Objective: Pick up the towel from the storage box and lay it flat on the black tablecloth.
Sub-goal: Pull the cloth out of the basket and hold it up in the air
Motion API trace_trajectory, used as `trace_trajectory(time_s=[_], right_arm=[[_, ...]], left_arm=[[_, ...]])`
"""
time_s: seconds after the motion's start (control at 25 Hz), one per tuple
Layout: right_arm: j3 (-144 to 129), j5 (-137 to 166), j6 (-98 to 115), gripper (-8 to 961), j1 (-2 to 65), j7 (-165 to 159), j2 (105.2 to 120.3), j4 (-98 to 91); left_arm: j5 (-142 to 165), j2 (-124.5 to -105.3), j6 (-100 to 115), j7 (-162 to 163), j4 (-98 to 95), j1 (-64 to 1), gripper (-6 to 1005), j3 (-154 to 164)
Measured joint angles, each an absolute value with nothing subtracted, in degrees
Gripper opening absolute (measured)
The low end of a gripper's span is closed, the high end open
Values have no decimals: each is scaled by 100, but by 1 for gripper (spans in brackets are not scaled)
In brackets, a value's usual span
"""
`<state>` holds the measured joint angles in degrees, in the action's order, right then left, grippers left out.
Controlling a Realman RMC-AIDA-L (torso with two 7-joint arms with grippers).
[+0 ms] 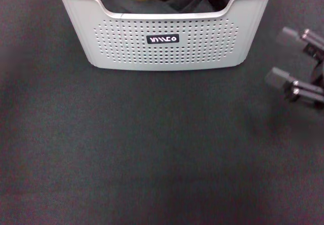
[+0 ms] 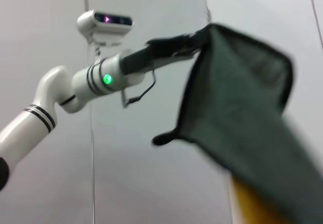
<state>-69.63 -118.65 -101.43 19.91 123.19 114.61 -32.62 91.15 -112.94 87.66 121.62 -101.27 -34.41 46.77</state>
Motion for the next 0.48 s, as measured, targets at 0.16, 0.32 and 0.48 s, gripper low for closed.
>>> trace_trajectory(time_s=[0.16,0.32,0.48], right_arm=[[-6960,-12040,-10261,808,1874,12064,11418,-3774],[-6976,-12042,-10286,807,1820,11602,11386,-4199],[-7024,-12036,-10284,806,1904,11349,11412,-4296]], left_arm=[[8664,-11134,10338,12071,-10138,-3454,15,4059],[8845,-11164,11231,11934,-10144,-3339,16,4019],[8963,-11225,11323,11849,-10121,-3056,17,4118]])
